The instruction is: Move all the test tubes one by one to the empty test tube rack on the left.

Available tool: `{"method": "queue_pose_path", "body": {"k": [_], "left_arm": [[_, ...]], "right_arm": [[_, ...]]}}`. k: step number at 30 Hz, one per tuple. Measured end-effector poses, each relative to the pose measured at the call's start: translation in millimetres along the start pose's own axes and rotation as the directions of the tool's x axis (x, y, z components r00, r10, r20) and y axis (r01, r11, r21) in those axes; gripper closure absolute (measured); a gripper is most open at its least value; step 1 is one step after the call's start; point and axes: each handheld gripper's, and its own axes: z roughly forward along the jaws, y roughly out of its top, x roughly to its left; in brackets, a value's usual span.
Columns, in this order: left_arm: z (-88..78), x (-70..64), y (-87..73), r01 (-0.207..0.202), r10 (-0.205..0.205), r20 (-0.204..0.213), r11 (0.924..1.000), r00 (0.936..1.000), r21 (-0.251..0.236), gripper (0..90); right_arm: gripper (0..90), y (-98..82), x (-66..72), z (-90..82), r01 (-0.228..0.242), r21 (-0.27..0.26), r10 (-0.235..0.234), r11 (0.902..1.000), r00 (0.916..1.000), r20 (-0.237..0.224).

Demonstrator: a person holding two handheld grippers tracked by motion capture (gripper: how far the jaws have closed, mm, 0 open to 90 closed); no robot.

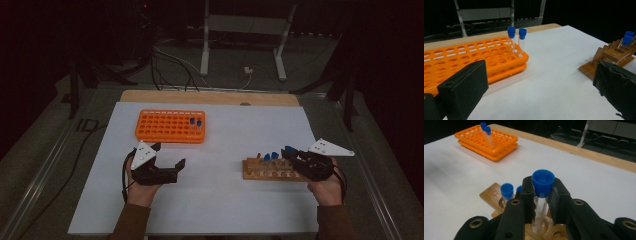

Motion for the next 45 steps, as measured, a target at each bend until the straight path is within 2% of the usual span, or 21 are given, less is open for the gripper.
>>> {"method": "queue_pose_path", "body": {"k": [11,16,27,35,45], "left_arm": [[0.3,-1.1,0.5,-0.004,0.004,0.003,1.0,1.0,-0.001,0.4],[1.2,-4.0,1.2,-0.007,0.007,0.009,1.0,0.9999,-0.001,0.4],[12.1,-21.8,5.0,-0.036,0.036,0.056,0.9993,0.9978,0.008,0.4],[32.5,-48.5,8.7,-0.084,0.08,0.129,0.996,0.9885,0.029,0.4],[54.6,-79.0,20.4,-0.121,0.117,0.197,0.9926,0.9734,0.01,0.8]], "right_arm": [[76.4,13.8,2.1,-15.3,0.007,-0.053,-0.007,0.9986,1.0,0.0],[76.4,18.4,7.6,-18.1,0.024,-0.054,-0.025,0.9983,0.9996,-0.012],[76.4,21.3,23.2,-11.4,0.036,-0.026,-0.038,0.999,0.994,-0.102],[76.4,24.0,41.4,2.1,0.065,-0.01,-0.065,0.9979,0.9854,-0.157],[76.4,28.5,61.8,22.6,0.078,-0.004,-0.077,0.9969,0.9745,-0.211]]}}
